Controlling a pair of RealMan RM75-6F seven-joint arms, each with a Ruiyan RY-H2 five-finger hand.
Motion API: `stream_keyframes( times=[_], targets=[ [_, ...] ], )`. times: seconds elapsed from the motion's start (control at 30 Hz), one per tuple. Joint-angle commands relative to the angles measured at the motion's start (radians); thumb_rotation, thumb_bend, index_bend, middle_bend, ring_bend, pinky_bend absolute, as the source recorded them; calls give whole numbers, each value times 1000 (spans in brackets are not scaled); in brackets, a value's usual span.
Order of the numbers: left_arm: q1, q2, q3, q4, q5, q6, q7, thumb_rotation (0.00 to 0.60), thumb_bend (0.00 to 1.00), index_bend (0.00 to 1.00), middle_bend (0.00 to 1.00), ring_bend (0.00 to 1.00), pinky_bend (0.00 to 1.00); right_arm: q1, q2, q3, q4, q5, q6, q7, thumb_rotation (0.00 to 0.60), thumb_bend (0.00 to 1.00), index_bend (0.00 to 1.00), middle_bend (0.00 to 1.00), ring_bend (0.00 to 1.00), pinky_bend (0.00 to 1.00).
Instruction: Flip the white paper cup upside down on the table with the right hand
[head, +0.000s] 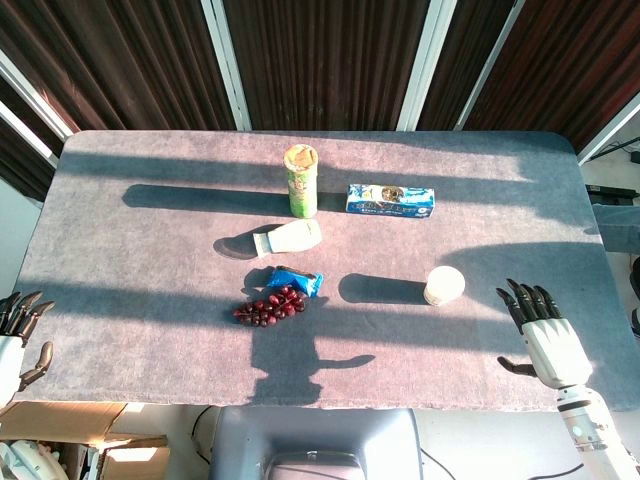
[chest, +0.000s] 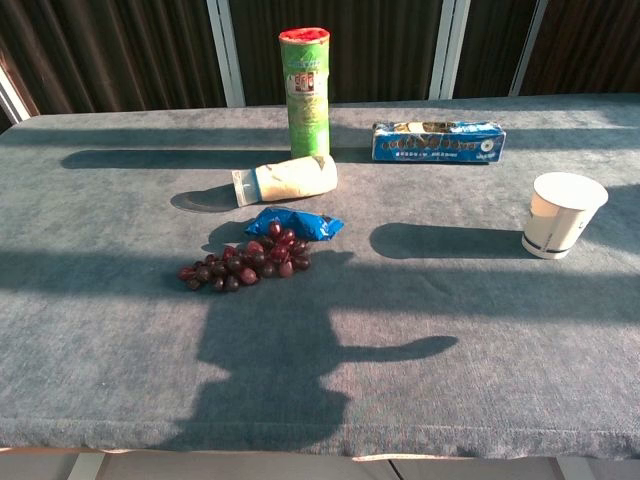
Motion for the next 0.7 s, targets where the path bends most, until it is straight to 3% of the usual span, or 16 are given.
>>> stream_keyframes(
  times=[0.03,0.37,0.53,0.7],
  targets=[
    [0,-1,-1,1,-5,-4,0,600,484,168,27,1,105,-4,-15,7,18,-12,20,12,600,204,59,0,0,61],
    [4,25,1,-36,-30,-27,-19,600,484,172,9,0,104,29,-52,50,86,35,-31,117,600,204,11,0,0,62],
    [8,33,-1,-48,-38,-29,-24,600,485,186,10,0,105,110,-37,75,113,131,-235,233,600,205,0,0,0,59],
    [17,53,12,-72,-32,-35,-44,600,484,188,13,0,111,181,-101,91,194,149,-361,347,600,203,0,0,0,61]
  ],
)
